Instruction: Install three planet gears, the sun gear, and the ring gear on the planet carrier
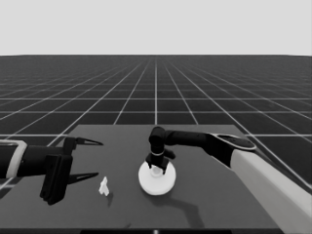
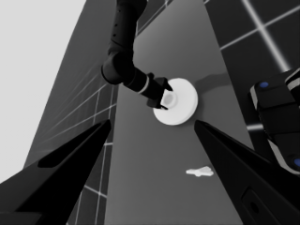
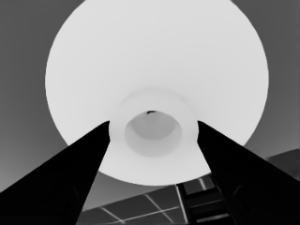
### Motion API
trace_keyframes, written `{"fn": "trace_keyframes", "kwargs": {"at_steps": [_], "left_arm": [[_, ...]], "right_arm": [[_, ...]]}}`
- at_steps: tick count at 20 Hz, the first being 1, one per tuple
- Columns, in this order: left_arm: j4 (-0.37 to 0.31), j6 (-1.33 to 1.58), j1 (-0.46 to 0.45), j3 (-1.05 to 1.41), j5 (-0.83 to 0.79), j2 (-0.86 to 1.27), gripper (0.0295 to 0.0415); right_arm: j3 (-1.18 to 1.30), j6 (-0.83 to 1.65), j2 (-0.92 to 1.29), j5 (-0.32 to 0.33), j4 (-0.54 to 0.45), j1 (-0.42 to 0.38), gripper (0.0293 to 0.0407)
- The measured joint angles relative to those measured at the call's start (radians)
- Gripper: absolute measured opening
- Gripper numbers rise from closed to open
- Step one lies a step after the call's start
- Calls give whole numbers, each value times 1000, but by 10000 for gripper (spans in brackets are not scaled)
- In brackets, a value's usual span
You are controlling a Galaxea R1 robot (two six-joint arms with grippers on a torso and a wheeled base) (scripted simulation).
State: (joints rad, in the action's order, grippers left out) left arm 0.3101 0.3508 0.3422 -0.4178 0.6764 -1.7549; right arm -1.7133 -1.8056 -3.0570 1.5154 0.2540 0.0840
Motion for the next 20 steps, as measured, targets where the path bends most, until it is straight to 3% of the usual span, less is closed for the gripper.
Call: {"fn": "trace_keyframes", "kwargs": {"at_steps": [7,8,9,17,18,20], "left_arm": [[0,0,0,0,0,0,385],[0,0,0,0,0,0,385],[0,0,0,0,0,0,385],[0,0,0,0,0,0,385],[0,0,0,0,0,0,385],[0,0,0,0,0,0,385]], "right_arm": [[0,-61,0,0,0,0,349],[0,-66,0,0,0,0,373],[0,-69,0,0,0,-1,381],[0,-74,0,0,0,-1,385],[87,82,23,45,-112,-99,387],[104,273,23,62,-236,-254,386]]}}
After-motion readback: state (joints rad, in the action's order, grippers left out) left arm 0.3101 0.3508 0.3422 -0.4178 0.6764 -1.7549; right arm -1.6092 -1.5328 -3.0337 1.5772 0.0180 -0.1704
